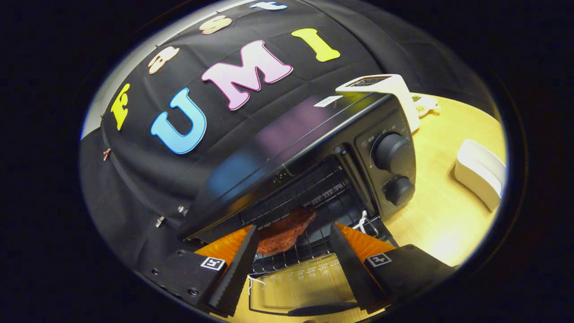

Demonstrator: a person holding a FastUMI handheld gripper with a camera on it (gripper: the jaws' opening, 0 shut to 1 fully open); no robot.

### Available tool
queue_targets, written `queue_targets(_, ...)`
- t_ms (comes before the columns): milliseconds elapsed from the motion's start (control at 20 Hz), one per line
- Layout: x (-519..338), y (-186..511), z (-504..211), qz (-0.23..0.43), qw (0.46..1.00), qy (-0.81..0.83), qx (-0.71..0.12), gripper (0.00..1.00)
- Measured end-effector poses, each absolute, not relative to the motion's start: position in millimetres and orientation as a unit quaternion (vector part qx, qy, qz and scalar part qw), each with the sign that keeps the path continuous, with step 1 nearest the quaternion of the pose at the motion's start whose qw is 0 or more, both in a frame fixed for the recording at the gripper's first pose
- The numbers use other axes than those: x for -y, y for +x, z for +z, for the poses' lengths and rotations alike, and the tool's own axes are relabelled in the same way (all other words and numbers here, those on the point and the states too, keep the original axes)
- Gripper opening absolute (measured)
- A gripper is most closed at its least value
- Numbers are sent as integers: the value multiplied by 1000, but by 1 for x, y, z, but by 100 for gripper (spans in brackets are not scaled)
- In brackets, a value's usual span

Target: Open the toaster oven, put the food inside, and close the toaster oven door.

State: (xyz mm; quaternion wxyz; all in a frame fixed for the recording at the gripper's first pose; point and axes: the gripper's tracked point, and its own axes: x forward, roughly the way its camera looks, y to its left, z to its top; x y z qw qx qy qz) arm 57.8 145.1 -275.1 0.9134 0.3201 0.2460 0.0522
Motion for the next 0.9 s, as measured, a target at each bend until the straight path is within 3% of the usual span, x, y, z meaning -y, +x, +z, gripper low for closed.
queue_targets(550,-166,-46,-254,91,922,182,-331,98)
queue_targets(900,-180,-84,-302,100,898,132,-408,98)
